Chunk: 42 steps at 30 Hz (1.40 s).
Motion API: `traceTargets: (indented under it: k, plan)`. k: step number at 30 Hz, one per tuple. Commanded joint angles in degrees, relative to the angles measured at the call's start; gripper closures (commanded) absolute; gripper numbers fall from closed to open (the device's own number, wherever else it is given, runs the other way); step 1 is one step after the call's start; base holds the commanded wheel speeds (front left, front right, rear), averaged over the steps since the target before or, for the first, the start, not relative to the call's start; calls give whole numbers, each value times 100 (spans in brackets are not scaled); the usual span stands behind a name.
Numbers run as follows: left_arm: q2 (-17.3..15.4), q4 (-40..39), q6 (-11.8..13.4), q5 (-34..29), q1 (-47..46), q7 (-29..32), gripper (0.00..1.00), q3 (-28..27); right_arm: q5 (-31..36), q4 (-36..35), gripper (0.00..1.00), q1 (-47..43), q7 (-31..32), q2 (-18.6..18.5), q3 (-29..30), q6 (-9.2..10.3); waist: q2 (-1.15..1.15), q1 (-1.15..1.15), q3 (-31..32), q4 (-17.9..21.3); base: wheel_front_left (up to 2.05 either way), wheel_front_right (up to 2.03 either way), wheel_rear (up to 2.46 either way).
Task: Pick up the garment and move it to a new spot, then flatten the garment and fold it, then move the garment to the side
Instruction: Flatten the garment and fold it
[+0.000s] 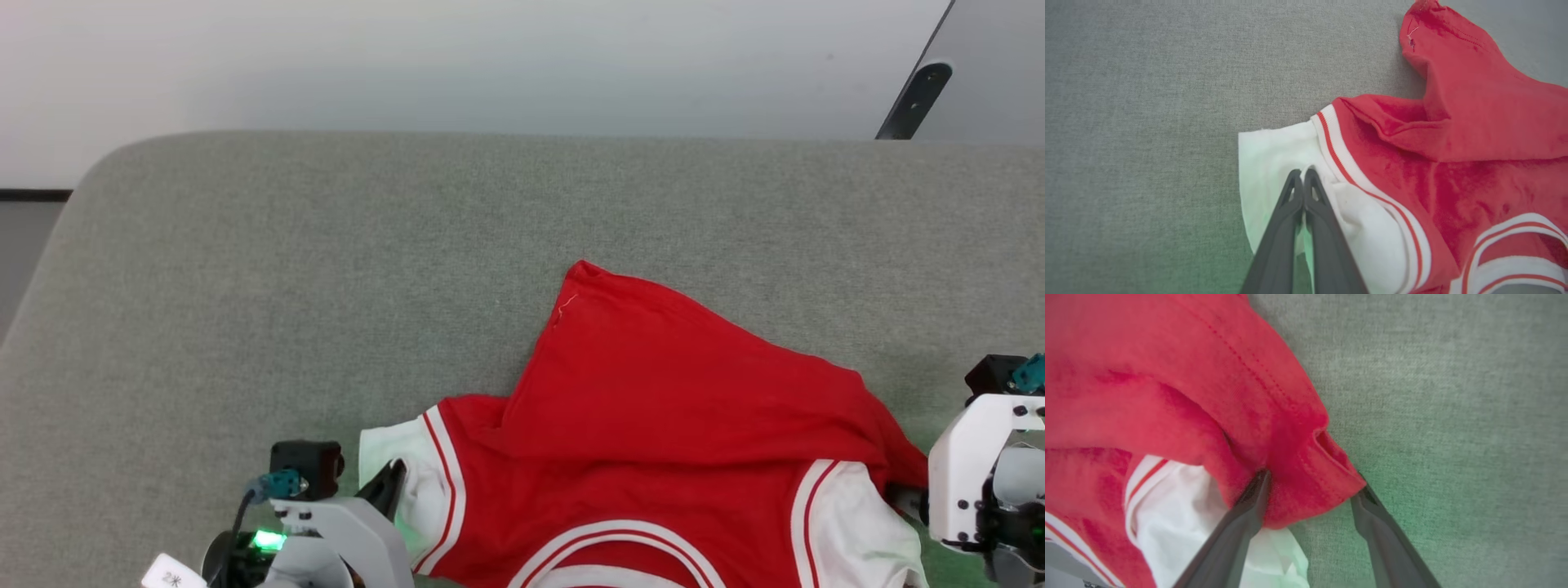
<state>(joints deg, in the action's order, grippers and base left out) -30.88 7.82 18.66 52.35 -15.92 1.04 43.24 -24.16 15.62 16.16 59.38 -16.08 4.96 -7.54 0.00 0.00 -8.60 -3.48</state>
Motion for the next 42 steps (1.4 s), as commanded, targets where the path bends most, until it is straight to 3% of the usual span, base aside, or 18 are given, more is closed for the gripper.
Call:
traceTargets:
  k: [1,7,12,17,22,26,29,42]
  plan:
    - [-18,-18,26,20,80,-10,100,-2,8,-1,0,-119,37,-26,11,12,0,0,46,29,0,0,0]
    - [-85,-94,89,53,214,-29,100,-23,-67,-694,0,-195,140,-171,133,11,0,0,191,108,0,0,0]
    - [-137,-179,114,86,280,-38,100,-40,-237,-1257,0,-211,-129,-191,183,11,0,0,239,125,0,0,0]
    - [-147,-229,130,83,304,-27,100,-21,-541,-1709,0,-37,-1101,-311,-309,11,0,0,265,83,0,0,0]
    - [-85,-234,107,54,237,17,100,36,-798,-1693,0,201,-2383,-517,-1050,11,0,0,288,-68,0,0,0]
    - [-10,-211,64,15,114,48,100,102,-889,-1457,0,565,-3280,-699,-1728,11,0,0,274,-292,0,0,0]
    - [80,-177,3,-31,-7,80,100,169,-972,-1051,0,939,-3579,-753,-2214,11,0,0,230,-500,0,0,0]
    - [727,383,-416,-192,-657,100,100,527,-1797,1272,0,3121,-2871,-867,-3984,11,0,0,-79,-1386,0,0,0]
